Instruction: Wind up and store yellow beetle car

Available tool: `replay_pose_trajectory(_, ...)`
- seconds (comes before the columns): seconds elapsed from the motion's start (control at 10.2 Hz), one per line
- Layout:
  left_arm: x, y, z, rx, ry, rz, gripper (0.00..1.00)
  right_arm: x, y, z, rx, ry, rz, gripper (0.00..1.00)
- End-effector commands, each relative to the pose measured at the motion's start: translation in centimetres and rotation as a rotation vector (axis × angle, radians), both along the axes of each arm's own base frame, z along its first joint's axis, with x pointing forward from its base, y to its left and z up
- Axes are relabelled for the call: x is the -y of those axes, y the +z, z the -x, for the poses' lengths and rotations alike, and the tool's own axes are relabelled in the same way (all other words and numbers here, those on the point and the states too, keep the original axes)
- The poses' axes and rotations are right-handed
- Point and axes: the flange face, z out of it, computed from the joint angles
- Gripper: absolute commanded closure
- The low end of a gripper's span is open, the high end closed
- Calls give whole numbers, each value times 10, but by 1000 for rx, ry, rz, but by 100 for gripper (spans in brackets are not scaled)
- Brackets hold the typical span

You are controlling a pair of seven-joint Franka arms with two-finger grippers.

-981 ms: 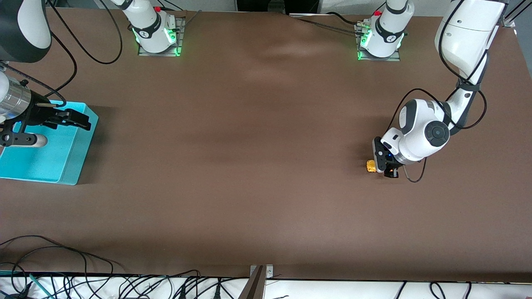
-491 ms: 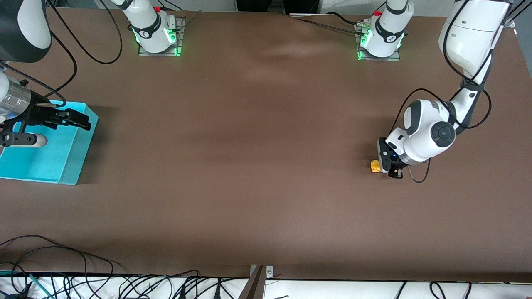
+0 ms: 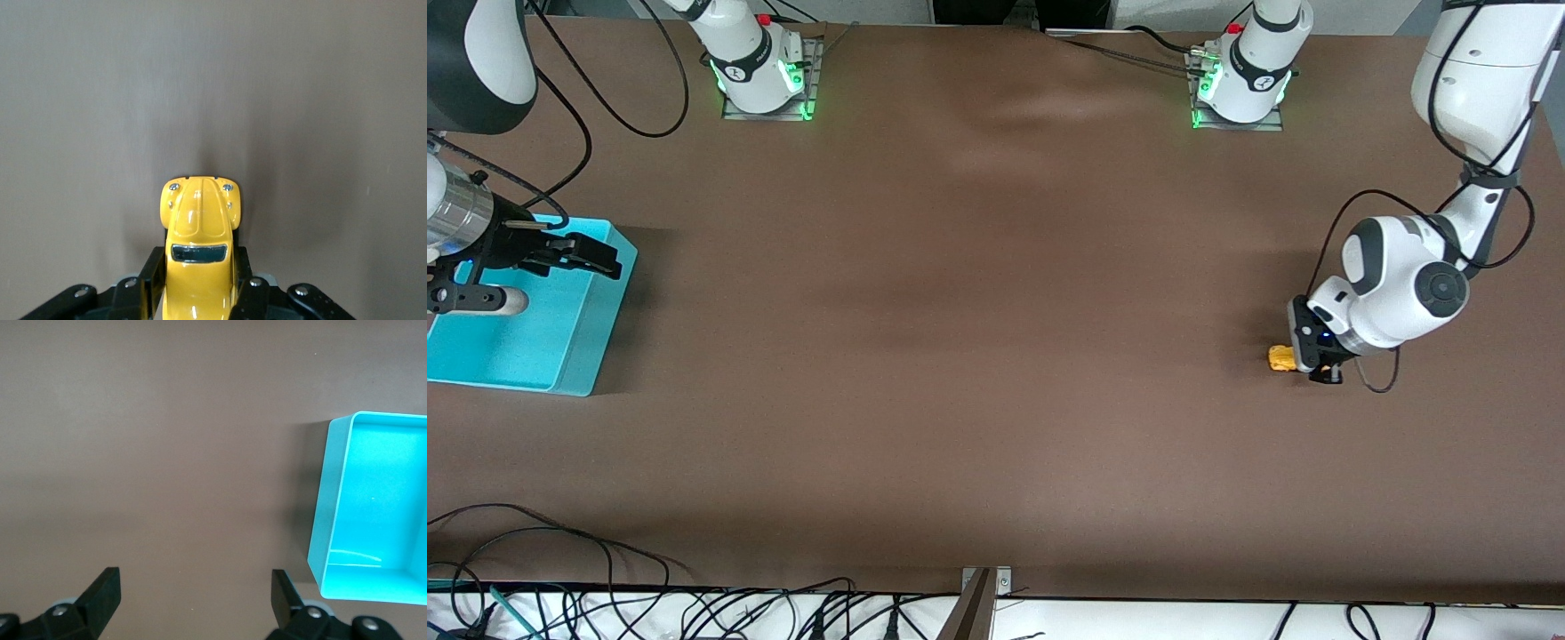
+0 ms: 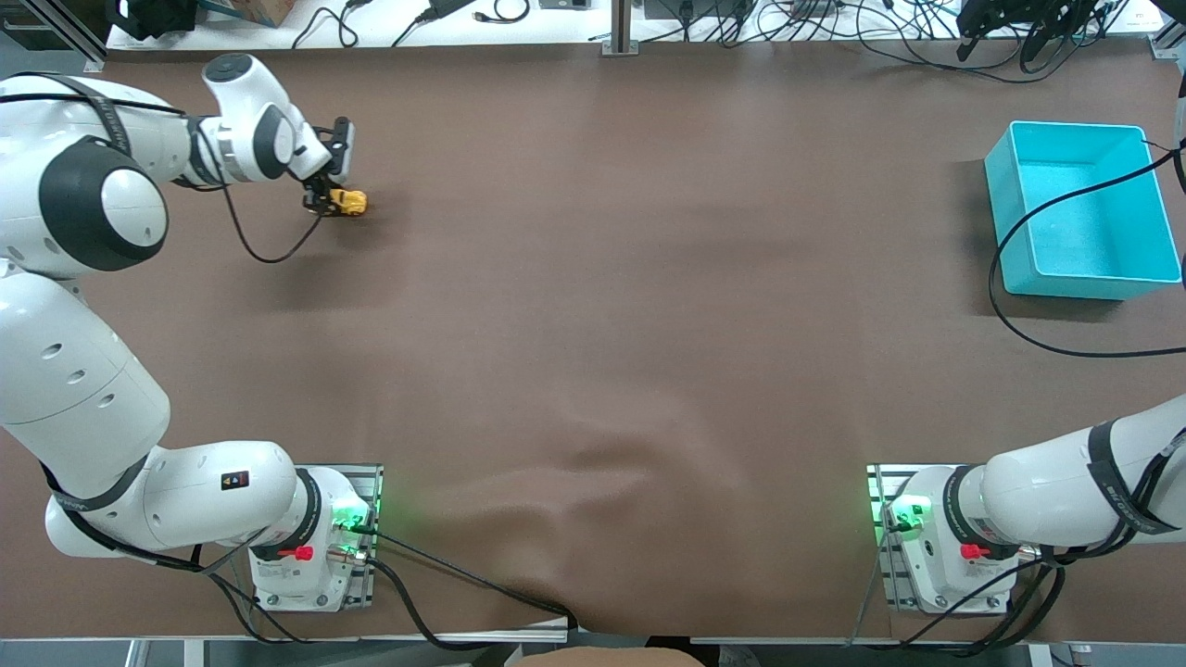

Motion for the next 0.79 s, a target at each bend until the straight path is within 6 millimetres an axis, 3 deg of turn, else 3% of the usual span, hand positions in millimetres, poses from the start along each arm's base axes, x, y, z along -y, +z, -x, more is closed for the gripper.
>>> replay_pose_trajectory(0.0, -36, -26, -8, -7, -35, -9, 94, -1, 5, -3, 3, -3, 0, 0)
replay_pose_trajectory(0.29, -64, -38, -15, -3, -58, -6, 94, -1, 5, -3, 3, -3, 0, 0)
replay_pose_trajectory(0.69, -68, -39, -15, -2, -70, -5, 93, -1, 5, -3, 3, -3, 0, 0)
